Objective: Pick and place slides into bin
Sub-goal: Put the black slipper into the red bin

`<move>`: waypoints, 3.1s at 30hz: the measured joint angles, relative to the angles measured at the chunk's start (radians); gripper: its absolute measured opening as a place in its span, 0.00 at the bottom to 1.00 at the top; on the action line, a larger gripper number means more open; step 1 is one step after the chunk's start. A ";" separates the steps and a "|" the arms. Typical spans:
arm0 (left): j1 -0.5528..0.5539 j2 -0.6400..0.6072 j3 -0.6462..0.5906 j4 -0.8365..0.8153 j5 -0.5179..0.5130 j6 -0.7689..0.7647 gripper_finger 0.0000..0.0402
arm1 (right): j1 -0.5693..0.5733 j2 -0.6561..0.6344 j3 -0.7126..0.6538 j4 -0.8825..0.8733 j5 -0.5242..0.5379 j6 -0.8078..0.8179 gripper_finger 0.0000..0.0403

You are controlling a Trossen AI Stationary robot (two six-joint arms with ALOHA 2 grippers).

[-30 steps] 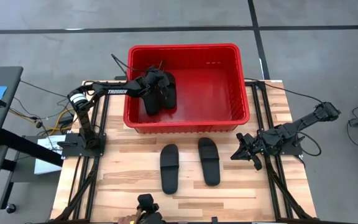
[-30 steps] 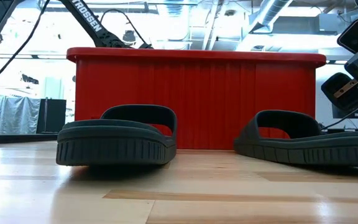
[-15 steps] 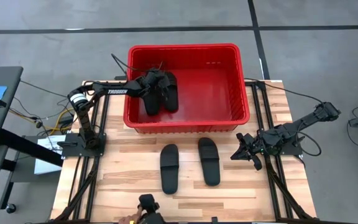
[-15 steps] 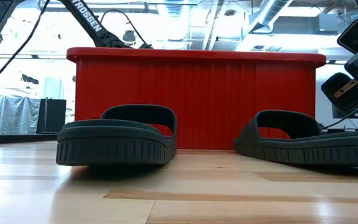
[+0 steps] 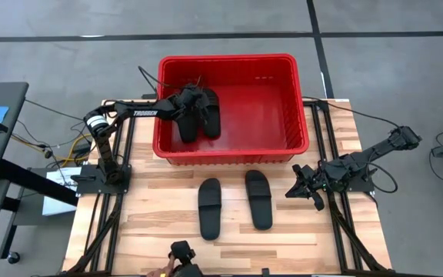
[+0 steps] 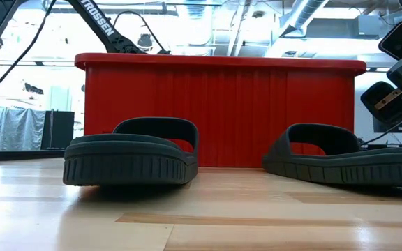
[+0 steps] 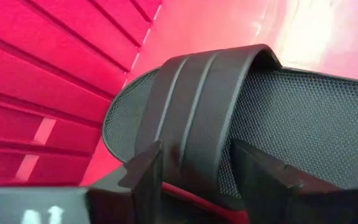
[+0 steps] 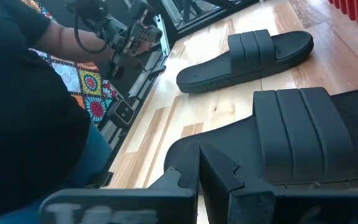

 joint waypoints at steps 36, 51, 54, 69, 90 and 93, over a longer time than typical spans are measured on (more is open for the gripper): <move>-0.035 -0.132 0.661 -0.869 0.386 -0.137 0.51 | 0.000 0.000 0.000 0.000 0.000 0.000 0.00; -0.117 -0.710 0.291 -0.514 0.467 -0.324 0.51 | 0.000 0.000 0.000 0.000 0.000 0.000 0.00; -0.156 -0.794 0.204 -0.463 0.420 -0.351 0.51 | 0.000 0.000 0.000 0.000 0.000 -0.018 0.00; -0.469 -0.899 -0.018 -0.371 0.372 -0.525 0.51 | 0.000 0.000 0.000 0.000 0.000 -0.034 0.00; -0.709 -0.655 -0.048 -0.293 0.444 -0.904 0.51 | 0.000 0.000 0.000 0.000 0.000 -0.035 0.00; -0.748 -0.617 -0.048 -0.293 0.477 -0.927 0.51 | 0.000 0.000 0.000 0.000 0.000 -0.035 0.00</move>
